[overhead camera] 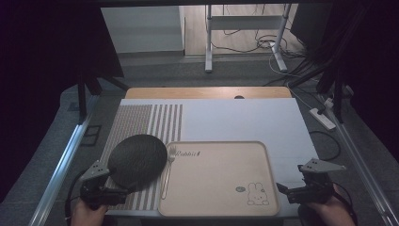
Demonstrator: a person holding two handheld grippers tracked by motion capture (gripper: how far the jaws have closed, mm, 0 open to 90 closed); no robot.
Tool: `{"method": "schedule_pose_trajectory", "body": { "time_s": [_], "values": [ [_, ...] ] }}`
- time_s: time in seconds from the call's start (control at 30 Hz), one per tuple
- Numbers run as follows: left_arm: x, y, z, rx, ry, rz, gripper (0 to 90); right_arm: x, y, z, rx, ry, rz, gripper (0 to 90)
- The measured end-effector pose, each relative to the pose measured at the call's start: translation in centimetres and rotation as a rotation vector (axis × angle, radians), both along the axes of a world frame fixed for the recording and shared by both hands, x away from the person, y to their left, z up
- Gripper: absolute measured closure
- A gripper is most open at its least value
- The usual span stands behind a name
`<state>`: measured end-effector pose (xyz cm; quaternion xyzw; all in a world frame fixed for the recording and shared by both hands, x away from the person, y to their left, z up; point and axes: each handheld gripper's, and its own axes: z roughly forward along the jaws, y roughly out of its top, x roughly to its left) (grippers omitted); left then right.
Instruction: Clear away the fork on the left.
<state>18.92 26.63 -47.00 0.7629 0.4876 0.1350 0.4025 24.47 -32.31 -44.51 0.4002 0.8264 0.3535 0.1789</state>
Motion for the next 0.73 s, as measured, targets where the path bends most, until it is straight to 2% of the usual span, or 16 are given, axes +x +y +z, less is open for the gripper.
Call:
{"method": "schedule_pose_trajectory", "body": {
  "time_s": [0.13, 0.23, 0.4, 0.73],
  "values": [
    [-0.39, 0.31, -0.13, 0.007, 0.008, 0.013, 0.0, 0.03, -0.04, 0.01, 0.002, -0.001, -0.009, 0.0],
    [-0.60, 0.32, -0.26, 0.038, 0.026, 0.023, 0.0, 0.03, -0.03, 0.01, 0.001, -0.001, -0.010, 0.0],
    [-0.94, 0.37, -0.24, 0.054, 0.032, 0.038, 0.0, 0.02, 0.01, 0.02, -0.001, -0.001, -0.012, 0.0],
    [-0.82, 0.47, -0.27, 0.047, 0.051, 0.046, 0.0, 0.01, 0.07, -0.01, -0.014, 0.000, -0.008, 0.0]
  ]
}}
